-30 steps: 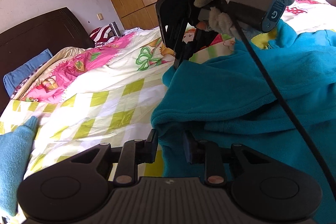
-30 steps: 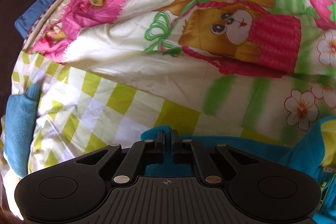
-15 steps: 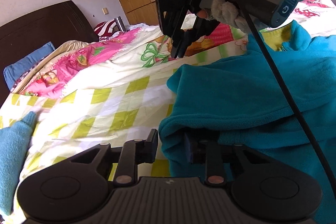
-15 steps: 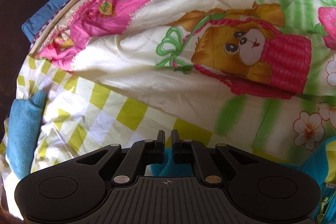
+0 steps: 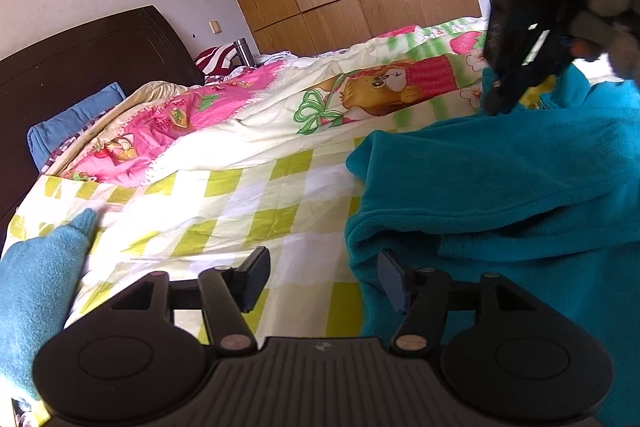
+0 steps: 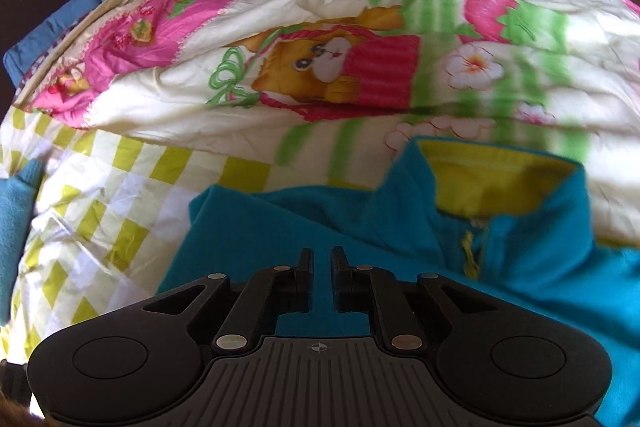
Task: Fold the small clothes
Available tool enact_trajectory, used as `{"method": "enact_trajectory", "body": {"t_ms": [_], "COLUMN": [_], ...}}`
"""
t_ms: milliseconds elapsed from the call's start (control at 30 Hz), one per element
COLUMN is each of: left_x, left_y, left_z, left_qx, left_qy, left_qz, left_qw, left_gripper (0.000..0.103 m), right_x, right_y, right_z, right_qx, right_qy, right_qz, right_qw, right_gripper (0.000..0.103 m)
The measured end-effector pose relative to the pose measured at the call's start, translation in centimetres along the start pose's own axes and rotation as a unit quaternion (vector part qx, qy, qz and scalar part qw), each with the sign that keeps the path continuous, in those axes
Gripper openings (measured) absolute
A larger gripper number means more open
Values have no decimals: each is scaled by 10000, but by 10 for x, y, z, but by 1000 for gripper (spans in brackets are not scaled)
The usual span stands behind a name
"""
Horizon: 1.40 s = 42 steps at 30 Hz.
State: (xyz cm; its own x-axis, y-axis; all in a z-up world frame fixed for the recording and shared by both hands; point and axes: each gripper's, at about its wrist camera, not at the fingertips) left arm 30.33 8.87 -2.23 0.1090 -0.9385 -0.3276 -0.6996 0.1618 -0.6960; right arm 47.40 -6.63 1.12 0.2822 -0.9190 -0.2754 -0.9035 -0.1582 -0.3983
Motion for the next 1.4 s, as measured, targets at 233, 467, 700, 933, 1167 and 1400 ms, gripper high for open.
{"method": "enact_trajectory", "body": {"t_ms": [233,467,700,933,1167,1400], "left_x": [4,10,0,-15,14,25], "left_y": [3,-8,-6,-1,0,16], "left_z": [12,11,45,2,-12,-35], "left_qx": [-112,258,-125,71,-338,-1109], "left_qy": [-276,-184,-294,125,486,166], "left_qz": [254,623,449,649,1037,784], "left_qw": [9992,9976,9985,9978,9928,9906], "left_gripper": [74,74,77,77,79,77], "right_x": [34,40,37,22,82,115], "right_y": [79,83,86,114,159,211], "right_z": [-20,-21,-20,-54,-63,-130], "right_qx": [-234,-48,-132,131,120,430], "right_qy": [-228,-219,155,421,1070,849], "right_qz": [689,862,845,1247,2353,2365], "right_qw": [9971,9960,9962,9912,9659,9670], "right_gripper": [14,14,9,15,22,24]}}
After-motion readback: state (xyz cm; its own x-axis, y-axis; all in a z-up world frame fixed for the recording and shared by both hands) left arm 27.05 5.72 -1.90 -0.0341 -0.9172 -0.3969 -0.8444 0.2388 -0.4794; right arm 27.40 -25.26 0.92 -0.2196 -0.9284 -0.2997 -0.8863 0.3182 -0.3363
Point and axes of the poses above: each gripper's, at about its wrist camera, not at the fingertips, and z roughly the way its jaws point, x to its right, y to its underside, and after that the axes turned 9 degrees about -x, right-handed
